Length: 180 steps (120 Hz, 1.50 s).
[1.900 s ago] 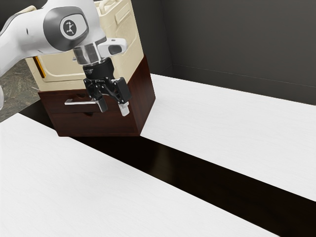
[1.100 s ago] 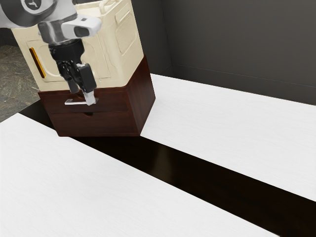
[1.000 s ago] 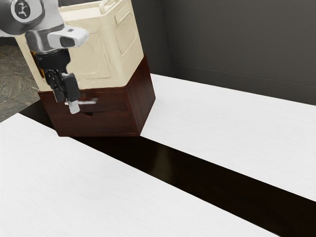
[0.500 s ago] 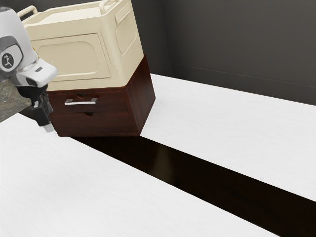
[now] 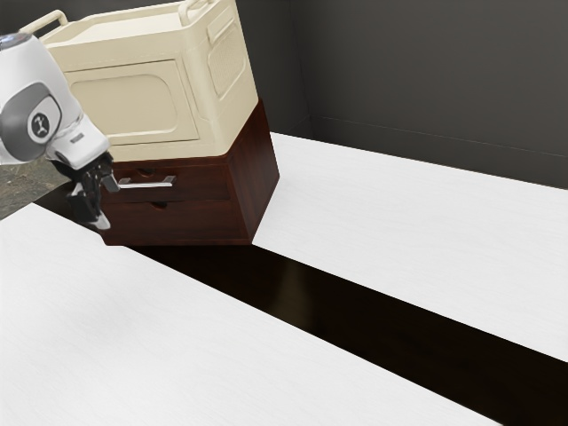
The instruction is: Pull the drawer handle with one arm to open the drawer
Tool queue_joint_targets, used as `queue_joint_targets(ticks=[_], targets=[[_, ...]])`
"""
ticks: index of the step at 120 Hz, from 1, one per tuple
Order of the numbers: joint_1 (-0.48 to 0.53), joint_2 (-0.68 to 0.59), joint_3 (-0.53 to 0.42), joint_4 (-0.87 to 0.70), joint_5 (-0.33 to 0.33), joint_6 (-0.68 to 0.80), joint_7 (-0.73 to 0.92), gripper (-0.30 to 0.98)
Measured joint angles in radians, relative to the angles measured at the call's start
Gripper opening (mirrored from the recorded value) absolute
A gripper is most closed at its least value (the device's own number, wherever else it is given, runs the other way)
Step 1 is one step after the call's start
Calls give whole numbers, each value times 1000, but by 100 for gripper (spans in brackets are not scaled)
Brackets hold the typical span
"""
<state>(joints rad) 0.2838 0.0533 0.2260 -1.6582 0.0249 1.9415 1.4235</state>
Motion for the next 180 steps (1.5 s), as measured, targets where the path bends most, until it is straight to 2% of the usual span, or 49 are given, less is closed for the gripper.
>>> queue_joint_targets(ticks=[30,72,94,121,180], targets=[[-6,68,-1,46,-17,93,105,69],[9,161,-7,120,-22,140,194,69],[21,168,-7,122,-41,147,223,68],[21,171,-7,117,-46,151,249,56],[17,170,-6,106,-78,141,269,51]])
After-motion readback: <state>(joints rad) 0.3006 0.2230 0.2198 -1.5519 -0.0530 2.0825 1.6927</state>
